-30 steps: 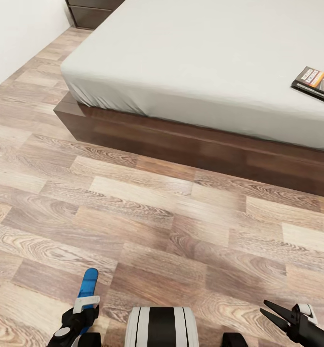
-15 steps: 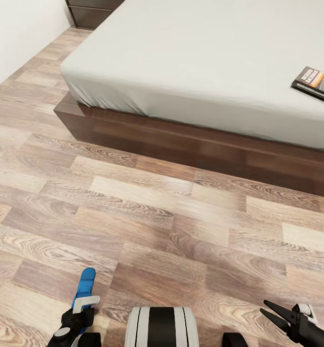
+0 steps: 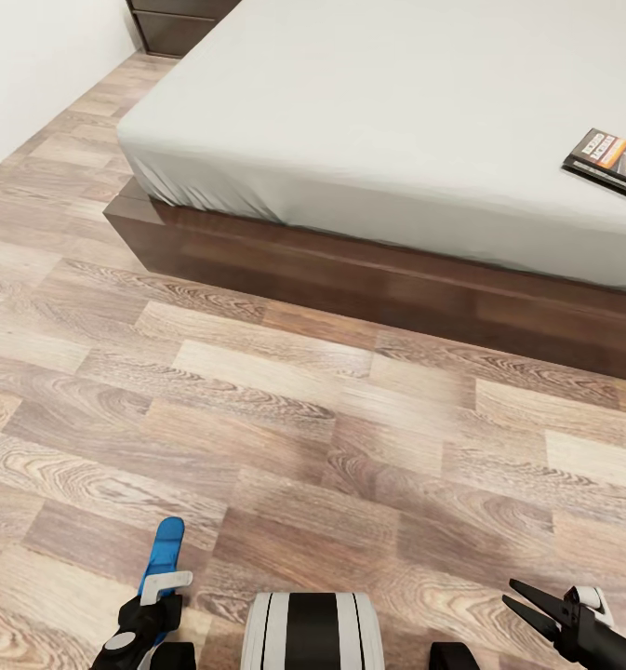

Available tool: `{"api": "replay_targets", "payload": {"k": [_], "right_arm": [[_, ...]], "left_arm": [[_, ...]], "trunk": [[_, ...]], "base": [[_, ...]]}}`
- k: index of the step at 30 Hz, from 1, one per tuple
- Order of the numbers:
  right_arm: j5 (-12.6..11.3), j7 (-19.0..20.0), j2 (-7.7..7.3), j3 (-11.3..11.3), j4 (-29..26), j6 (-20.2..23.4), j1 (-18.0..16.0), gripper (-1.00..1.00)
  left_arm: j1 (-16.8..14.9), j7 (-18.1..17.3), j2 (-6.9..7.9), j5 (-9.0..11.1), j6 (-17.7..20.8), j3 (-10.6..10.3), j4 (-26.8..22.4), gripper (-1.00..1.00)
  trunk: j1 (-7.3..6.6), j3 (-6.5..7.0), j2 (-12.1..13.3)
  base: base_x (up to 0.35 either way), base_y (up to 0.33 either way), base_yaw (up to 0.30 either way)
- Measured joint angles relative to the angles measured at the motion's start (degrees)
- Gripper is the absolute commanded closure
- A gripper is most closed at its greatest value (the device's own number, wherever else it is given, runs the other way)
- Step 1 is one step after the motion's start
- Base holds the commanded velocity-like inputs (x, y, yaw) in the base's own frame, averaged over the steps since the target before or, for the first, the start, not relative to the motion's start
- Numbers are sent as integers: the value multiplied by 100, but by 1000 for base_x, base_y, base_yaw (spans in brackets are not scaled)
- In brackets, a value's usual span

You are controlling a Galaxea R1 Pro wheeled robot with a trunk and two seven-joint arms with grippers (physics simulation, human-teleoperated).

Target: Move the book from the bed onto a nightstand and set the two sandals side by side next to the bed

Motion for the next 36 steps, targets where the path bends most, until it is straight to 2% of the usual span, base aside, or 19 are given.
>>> {"api": "replay_targets", "payload": {"k": [2, 27, 29, 31, 32, 34, 36], "right_arm": [[0, 0, 0, 0, 0, 0, 0, -100], [0, 0, 0, -9, -6, 0, 0, -100], [2, -7, 0, -9, -9, 0, 0, -100], [6, -16, 0, -9, -16, 1, 0, -100], [7, -21, 0, -9, -20, 1, 0, -100], [8, -24, 0, -10, -24, 1, 0, -100], [8, -25, 0, -14, -25, 1, 0, -100]], "left_arm": [[0, -4, 0, 0, 0, -3, 0, 100], [0, -71, 2, -5, 28, -13, -6, 100], [0, -309, 5, 2, 38, -15, -25, 100], [0, -739, 17, 89, 142, -35, -93, 100], [-2, -1169, 31, 249, 369, -39, -273, 100], [-3, -1794, 49, 519, 916, -20, -769, 100], [-2, -2384, 60, 773, 1645, -11, -1469, 100]], "trunk": [[0, 0, 0], [-65, 553, 33], [-70, 598, 36], [-75, 642, 39], [-78, 665, 40], [-83, 710, 43], [-88, 754, 45]], "base": [[0, 0, 0], [0, 0, 0], [0, 0, 0], [0, 0, 0], [0, 0, 0], [0, 0, 0], [0, 0, 0]]}}
